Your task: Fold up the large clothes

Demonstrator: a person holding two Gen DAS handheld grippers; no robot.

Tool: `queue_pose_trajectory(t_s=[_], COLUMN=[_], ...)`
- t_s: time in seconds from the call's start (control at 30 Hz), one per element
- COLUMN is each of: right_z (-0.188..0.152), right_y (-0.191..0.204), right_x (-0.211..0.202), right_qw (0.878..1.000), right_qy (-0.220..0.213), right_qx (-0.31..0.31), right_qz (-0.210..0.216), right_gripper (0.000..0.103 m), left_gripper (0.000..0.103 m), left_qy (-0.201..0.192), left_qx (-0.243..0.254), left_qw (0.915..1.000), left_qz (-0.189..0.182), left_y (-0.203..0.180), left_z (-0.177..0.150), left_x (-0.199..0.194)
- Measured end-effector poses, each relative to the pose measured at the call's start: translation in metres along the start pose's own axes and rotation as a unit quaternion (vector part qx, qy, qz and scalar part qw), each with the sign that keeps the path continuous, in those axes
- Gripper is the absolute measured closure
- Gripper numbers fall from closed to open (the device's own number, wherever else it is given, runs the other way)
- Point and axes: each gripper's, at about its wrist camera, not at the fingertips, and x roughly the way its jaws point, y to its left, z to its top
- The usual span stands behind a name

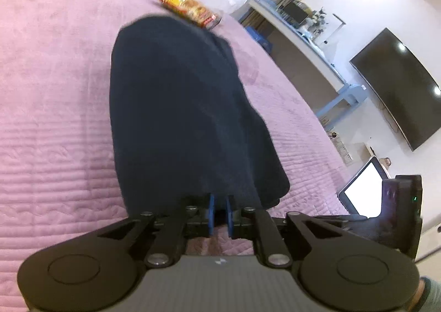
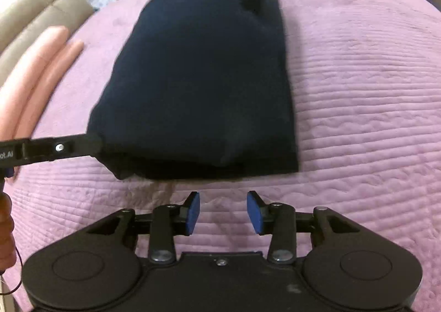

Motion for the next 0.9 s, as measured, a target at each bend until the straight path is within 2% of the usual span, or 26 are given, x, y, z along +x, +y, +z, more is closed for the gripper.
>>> queue_pose_trajectory(t_s=[0.03, 0.07, 0.13, 0.17, 0.2, 0.27, 0.37, 0.5, 0.6, 0.9], right_z=[0.005, 0.012, 0.025, 0.031, 0.042, 0.060, 0.083, 0.096, 0.106, 0.109], right_y=[-0.004, -0.009, -0.015, -0.019, -0.021, -0.024, -0.023, -0.020, -0.023, -0.052], right_x=[-0.008, -0.018, -0.031, -0.033, -0.030, -0.016, 0.007, 0.034, 0.053, 0.085], right_qw=[1.000, 0.999, 0.996, 0.994, 0.993, 0.993, 0.995, 0.996, 0.996, 0.998], right_qy=[-0.014, -0.039, -0.087, -0.106, -0.116, -0.109, -0.099, -0.088, -0.073, -0.034], right_qx=[0.006, 0.015, 0.026, 0.030, 0.034, 0.039, 0.030, 0.017, 0.008, 0.047], right_qz=[0.000, -0.002, -0.003, -0.003, -0.005, -0.012, -0.012, -0.026, -0.045, 0.027], right_gripper=[0.043, 0.027, 0.024, 0.024, 0.024, 0.023, 0.023, 0.023, 0.023, 0.020], left_gripper=[0.081, 0.079, 0.076, 0.069, 0.056, 0.038, 0.036, 0.036, 0.036, 0.027], left_qy=[-0.004, -0.011, -0.029, -0.036, -0.043, -0.049, -0.048, -0.012, 0.011, -0.012], left_qx=[0.013, 0.024, 0.034, 0.033, 0.029, 0.019, 0.001, -0.017, -0.035, -0.053], left_qw=[0.9999, 0.9996, 0.9989, 0.9987, 0.9986, 0.9984, 0.9979, 0.9976, 0.9982, 0.9981], left_qz=[0.009, 0.013, 0.016, 0.016, 0.014, 0.021, 0.043, 0.066, 0.047, 0.029], left_y=[-0.003, -0.005, -0.008, -0.007, -0.005, 0.000, 0.010, 0.029, 0.042, 0.069], left_z=[0.002, 0.005, 0.015, 0.021, 0.028, 0.044, 0.069, 0.094, 0.101, 0.104], left_x=[-0.007, -0.012, -0.024, -0.027, -0.029, -0.026, -0.010, 0.025, 0.048, 0.066])
